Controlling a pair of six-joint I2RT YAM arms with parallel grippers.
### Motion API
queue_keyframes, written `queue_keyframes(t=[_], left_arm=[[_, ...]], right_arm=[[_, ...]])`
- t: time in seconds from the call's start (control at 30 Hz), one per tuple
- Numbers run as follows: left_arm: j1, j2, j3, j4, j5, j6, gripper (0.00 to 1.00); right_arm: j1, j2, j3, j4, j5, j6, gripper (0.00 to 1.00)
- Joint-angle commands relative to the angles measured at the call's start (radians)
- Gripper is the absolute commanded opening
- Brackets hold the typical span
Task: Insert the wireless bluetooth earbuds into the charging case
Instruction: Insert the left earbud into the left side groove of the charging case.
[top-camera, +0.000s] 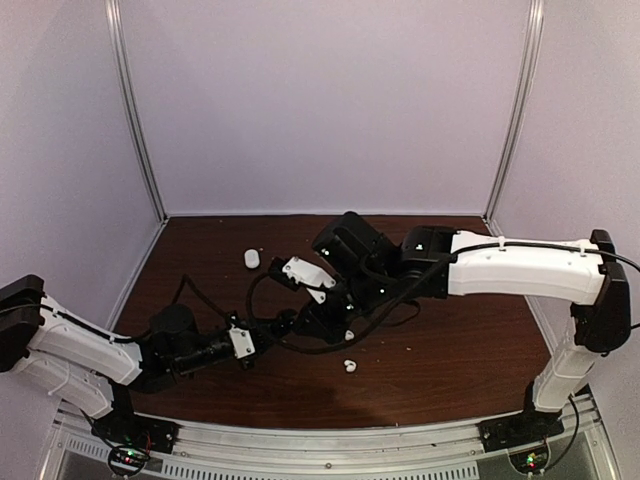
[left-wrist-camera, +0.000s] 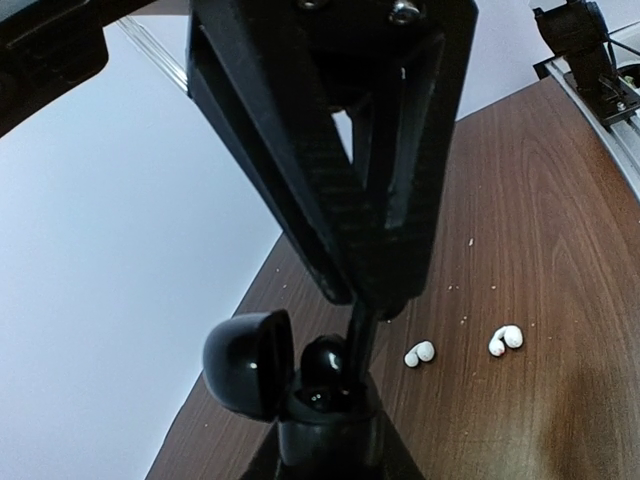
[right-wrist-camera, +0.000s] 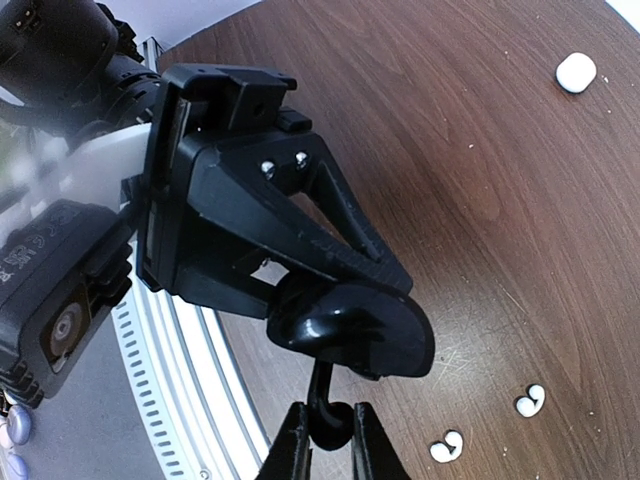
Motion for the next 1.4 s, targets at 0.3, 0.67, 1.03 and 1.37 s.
queue_keyframes(t=[0.3,0.67,1.03,1.37], left_arm=[[-0.018,0.019,0.035,0.043,-0.003,0.032,0.03],[-0.018,0.025,0.045,0.044,0.003,0.034,0.03],[-0.020,0.028,0.051,0.049,0.033,0.036,0.03],[-0.026,0.034,0.044,0.111,0.046,0.005,0.03]], right_arm=[[-0.006,0.032,0.044,-0.049,0.042,-0.017,0.10],[-0.005,0.060,0.069,-0.069,0.026,-0.035,0.10],[-0.005,0.083,0.100,-0.084,0.031,-0.051,0.11],[-0.004,0.086,0.119,-0.097,0.056,-0.053,0.19]])
